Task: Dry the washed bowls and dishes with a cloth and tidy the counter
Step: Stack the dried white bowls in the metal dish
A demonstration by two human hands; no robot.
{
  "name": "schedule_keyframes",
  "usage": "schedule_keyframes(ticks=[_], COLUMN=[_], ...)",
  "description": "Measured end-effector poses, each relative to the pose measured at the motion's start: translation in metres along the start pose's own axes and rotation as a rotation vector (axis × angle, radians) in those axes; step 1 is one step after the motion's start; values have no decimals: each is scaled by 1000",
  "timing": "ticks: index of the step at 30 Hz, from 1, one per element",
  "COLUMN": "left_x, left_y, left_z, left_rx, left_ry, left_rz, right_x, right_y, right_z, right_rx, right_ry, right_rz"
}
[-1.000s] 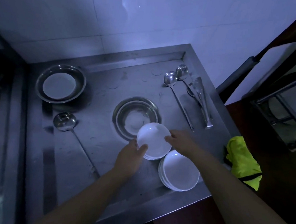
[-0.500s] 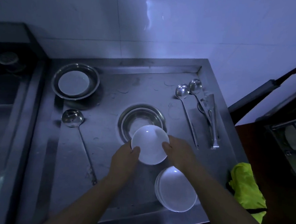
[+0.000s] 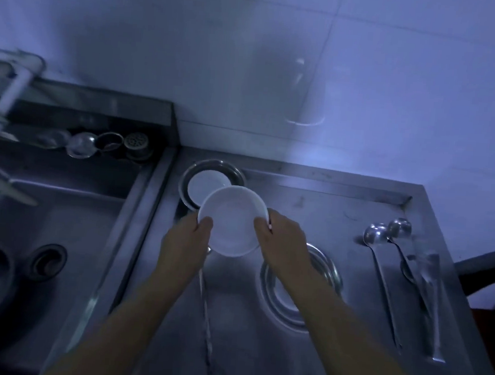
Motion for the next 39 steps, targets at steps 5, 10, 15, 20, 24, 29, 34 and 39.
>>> schedule_keyframes(ticks=[5, 10, 15, 20, 24, 29, 34, 39], left_x=[24, 12, -3, -13, -17, -19, -19, -17], left_y=[76, 140, 177, 191, 196, 199, 198, 195], left_z=[2, 18, 27, 45, 52, 52, 52, 50], left_rx=[8, 65, 115, 123, 70, 49, 57, 52], left_ry=[23, -8, -31, -26, 57, 133, 97, 102], left_rz=[18, 96, 178, 202, 178, 159, 166, 166], right_x=[-42, -80, -107, -124, -130, -132, -133, -133], right_y=[65, 118, 146, 153, 153, 154, 155, 151], right_z=[29, 30, 18, 9, 4, 2, 1, 1], right_rx=[-64, -119, -154, -162, -181, -187, -181, -195], right_ry=[73, 63, 65, 18, 35, 34, 24, 67], right_rz=[28, 31, 1, 6, -9, -25, -5, 34])
Point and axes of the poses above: each hand's wrist, its own y-axis towards the middle knuckle, its own x-axis out of the back of the hand, z = x × y, the point moved 8 cm from there along y, towards the middle knuckle, and after that the axes turned 5 degrees about -z, right-handed, at the moved point
